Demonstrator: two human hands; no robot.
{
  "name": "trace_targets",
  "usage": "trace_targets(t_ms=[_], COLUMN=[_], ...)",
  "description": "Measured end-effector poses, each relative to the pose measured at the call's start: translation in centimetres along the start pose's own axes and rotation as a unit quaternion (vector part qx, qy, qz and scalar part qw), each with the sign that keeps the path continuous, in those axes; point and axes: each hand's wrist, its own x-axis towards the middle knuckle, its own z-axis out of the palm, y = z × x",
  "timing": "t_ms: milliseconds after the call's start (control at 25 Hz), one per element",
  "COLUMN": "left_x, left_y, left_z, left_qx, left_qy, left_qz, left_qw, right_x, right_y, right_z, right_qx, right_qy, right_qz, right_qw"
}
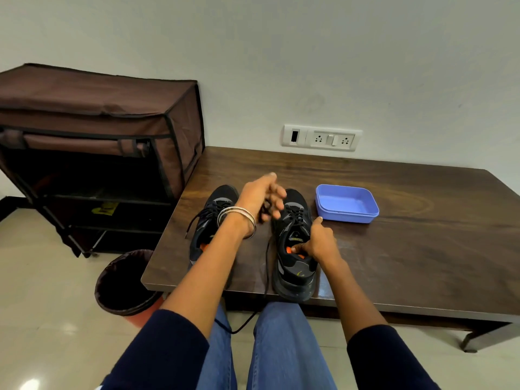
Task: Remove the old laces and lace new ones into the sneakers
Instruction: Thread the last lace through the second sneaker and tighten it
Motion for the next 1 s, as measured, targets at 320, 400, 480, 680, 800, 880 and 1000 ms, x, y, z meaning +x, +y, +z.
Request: trace_targets(t_ms=[320, 400, 480, 680, 800, 880, 1000], left_x=[1.5, 2.1, 3.2, 3.6, 3.2, 2.7, 1.0], left_y=[-3.7, -4.3, -5.1, -7.2, -6.1, -3.4, 1.4], left_z=[0.0, 0.5, 0.7, 0.2, -0.1, 0.1, 1.1], left_qx=[0.592, 0.625, 0.591, 0.467, 0.413, 0.307, 0.159], left_qy=[0.178, 0.156, 0.096, 0.087, 0.109, 0.13, 0.099], left_qz=[-0.036, 0.009, 0.035, 0.031, 0.011, 0.003, 0.003], left_qw=[0.785, 0.764, 0.8, 0.88, 0.904, 0.943, 0.982], right_x=[-0.2, -0.3, -0.2, -0.3, -0.5, -0.7, -0.7], right_y=[0.1, 0.0, 0.0, 0.0, -0.2, -0.1, 0.6], right_z=[0.2, 0.1, 0.2, 0.2, 0.2, 0.1, -0.7], right_qx=[-0.031, -0.026, -0.028, -0.04, -0.022, -0.012, 0.038], right_qy=[0.004, 0.0, 0.006, 0.011, 0.006, 0.005, -0.021], right_qz=[-0.016, -0.01, -0.01, -0.011, -0.003, -0.006, -0.01], right_qw=[0.999, 1.0, 1.0, 0.999, 1.0, 1.0, 0.999])
